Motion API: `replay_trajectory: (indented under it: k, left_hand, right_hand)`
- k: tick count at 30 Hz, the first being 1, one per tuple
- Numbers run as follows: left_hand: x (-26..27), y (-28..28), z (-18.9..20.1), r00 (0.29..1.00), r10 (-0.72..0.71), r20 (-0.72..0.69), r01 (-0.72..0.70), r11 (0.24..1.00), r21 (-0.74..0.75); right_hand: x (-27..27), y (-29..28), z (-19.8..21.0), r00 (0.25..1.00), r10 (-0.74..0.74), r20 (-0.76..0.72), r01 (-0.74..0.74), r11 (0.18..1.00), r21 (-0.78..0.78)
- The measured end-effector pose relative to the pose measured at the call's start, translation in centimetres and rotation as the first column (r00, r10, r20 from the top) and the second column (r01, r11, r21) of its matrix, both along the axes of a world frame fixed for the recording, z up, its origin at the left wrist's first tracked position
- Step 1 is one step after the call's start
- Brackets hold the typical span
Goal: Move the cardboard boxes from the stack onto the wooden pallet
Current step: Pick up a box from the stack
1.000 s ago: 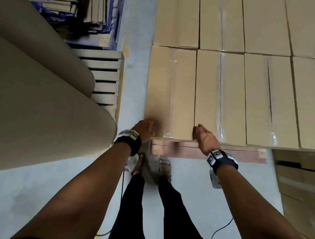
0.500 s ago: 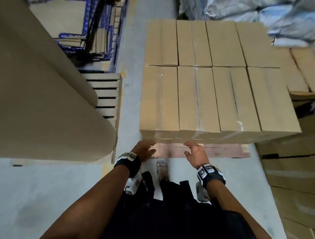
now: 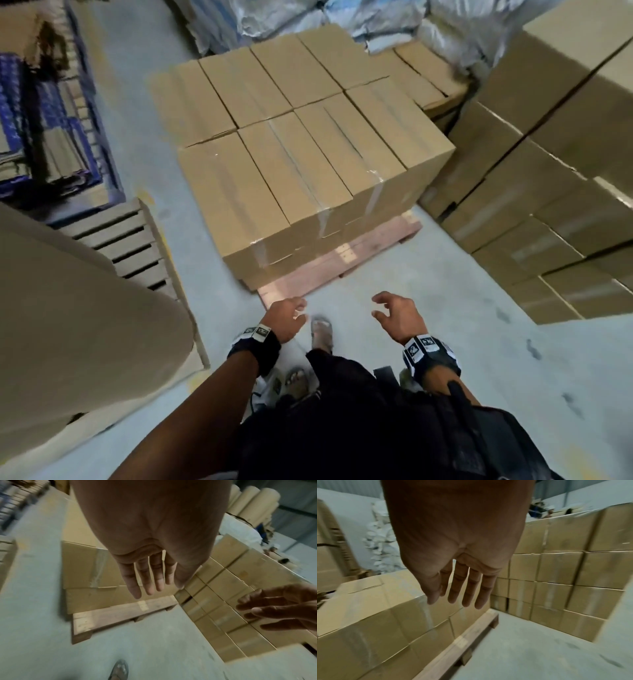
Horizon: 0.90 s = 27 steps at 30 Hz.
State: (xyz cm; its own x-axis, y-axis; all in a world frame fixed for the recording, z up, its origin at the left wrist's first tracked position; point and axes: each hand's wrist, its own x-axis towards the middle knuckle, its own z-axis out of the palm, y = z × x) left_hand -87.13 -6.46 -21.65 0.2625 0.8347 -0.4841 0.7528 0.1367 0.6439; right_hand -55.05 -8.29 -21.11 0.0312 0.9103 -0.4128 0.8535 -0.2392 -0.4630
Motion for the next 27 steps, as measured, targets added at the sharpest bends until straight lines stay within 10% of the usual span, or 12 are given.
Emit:
replay_trajectory:
  k: [12, 27]
  left_hand:
    - [16.1, -3.7, 0.9, 0.893, -0.449, -0.016, 0.449, 0.893, 0.016]
    - [42.9, -12.6, 1.9, 0.684, -0.727, -0.056, 0.729, 0.684, 0.03]
  right_hand:
    - [14.3, -19.7, 0.6, 0.888, -0.458, -0.038, 0.455, 0.888, -0.06]
    - [33.5, -34.1, -0.1, 0.724, -0.689, -0.036, 0.684, 0.724, -0.084]
